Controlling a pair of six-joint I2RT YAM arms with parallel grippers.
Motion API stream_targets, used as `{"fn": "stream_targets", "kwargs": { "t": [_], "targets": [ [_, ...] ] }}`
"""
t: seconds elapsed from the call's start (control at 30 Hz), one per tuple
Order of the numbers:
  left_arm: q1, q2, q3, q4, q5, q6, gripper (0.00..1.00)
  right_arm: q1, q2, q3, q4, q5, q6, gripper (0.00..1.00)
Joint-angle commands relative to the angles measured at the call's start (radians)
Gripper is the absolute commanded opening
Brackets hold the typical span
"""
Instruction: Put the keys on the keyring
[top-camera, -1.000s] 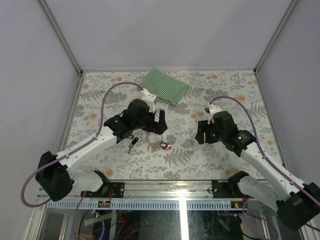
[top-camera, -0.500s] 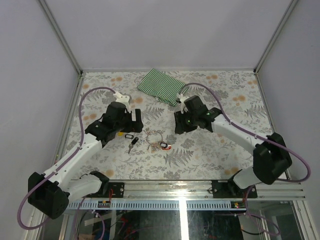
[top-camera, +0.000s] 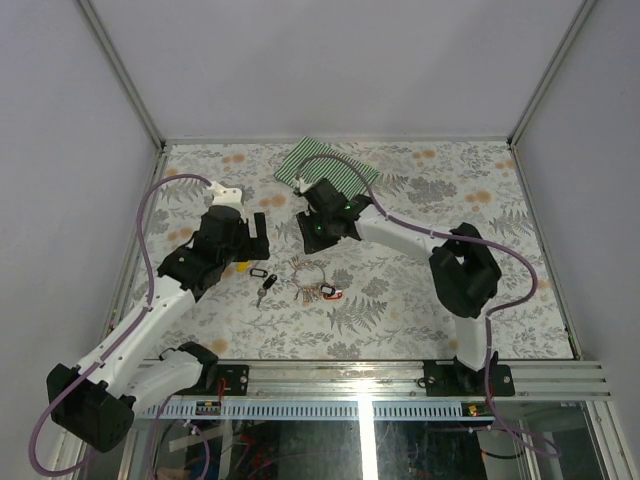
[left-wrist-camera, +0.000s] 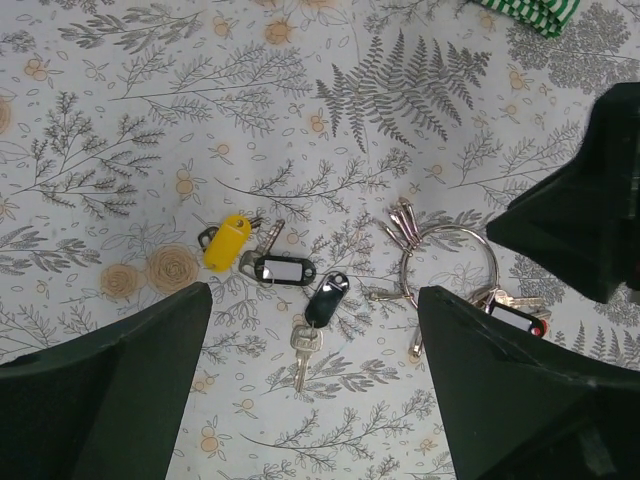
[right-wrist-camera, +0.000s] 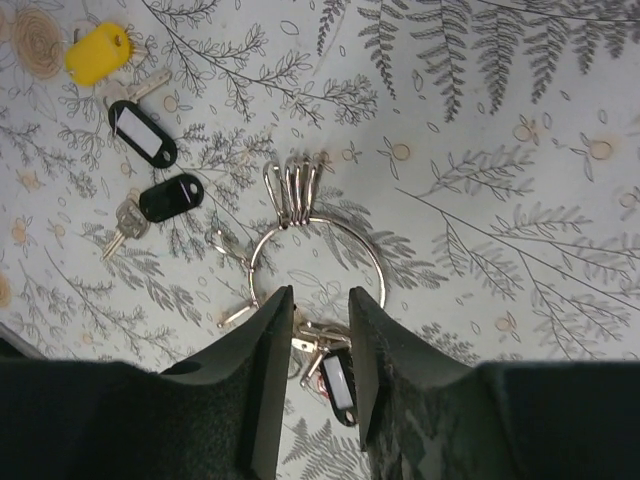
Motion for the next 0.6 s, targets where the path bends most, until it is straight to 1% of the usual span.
{"fn": "stream_targets", "kwargs": {
  "t": [0.0, 0.13, 0.23, 0.57],
  "targets": [
    [0.018, -0.012, 0.004, 0.022, -0.035, 0.005, 0.86, 0.027, 0.102, 0.144, -0.064, 0.056, 0.060, 0.34],
    [0.019, -0.017, 0.004, 0.023, -0.036, 0.004, 0.86, 0.052, 0.206, 0.275, -0.131, 0.088, 0.078, 0.33],
    [0.023, -0.020, 0.005, 0.026, -0.022, 0.006, 0.86, 0.062, 0.269, 0.337, -0.178, 0.099, 0.090, 0.32],
    [0.030, -0.022, 0.005, 0.031, 0.009, 0.009, 0.86, 0.067, 0.334, 0.368, -0.170, 0.109, 0.116, 0.30]
  ]
}}
